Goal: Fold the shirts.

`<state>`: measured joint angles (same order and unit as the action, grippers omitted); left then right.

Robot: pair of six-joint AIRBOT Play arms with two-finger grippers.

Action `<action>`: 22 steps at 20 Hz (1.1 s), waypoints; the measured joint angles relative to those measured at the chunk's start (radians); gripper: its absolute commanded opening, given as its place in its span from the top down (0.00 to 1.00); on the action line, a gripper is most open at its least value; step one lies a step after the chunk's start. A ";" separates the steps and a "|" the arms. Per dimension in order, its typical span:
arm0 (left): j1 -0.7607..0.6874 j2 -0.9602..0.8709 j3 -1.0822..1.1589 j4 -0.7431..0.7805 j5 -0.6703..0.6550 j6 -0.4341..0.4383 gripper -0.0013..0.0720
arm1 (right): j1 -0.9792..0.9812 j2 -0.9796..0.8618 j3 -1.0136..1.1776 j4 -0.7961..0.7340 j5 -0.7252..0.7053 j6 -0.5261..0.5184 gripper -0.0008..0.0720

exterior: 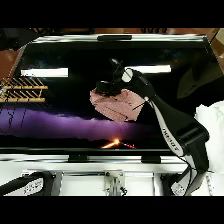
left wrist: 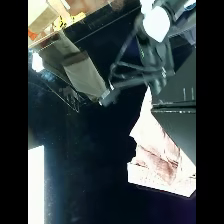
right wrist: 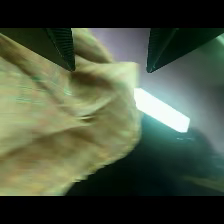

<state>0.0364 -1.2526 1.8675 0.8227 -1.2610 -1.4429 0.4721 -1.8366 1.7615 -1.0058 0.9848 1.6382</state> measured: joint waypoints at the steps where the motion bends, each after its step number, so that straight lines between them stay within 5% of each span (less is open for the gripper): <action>1: 0.000 0.000 0.000 0.002 -0.003 0.003 0.95 | -0.023 0.029 0.000 -0.040 0.035 0.000 0.22; 7: 0.000 -0.004 0.000 0.002 -0.006 0.014 0.95 | -0.277 0.192 -0.021 -0.298 0.382 0.019 0.22; 10: 0.000 -0.004 0.000 0.007 -0.008 0.018 0.95 | -0.407 0.220 -0.146 -0.301 0.497 0.034 0.07; 16: 0.000 -0.004 0.000 0.023 -0.008 0.021 0.95 | -0.473 0.234 -0.496 0.000 0.233 0.023 0.07; 22: 0.001 -0.004 0.000 0.026 -0.008 0.021 0.95 | -0.435 0.194 -0.621 0.235 0.004 -0.058 0.07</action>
<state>0.0372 -1.2564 1.8671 0.8490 -1.2694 -1.4220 0.0368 -1.6424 1.1408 -0.7708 0.9890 1.5799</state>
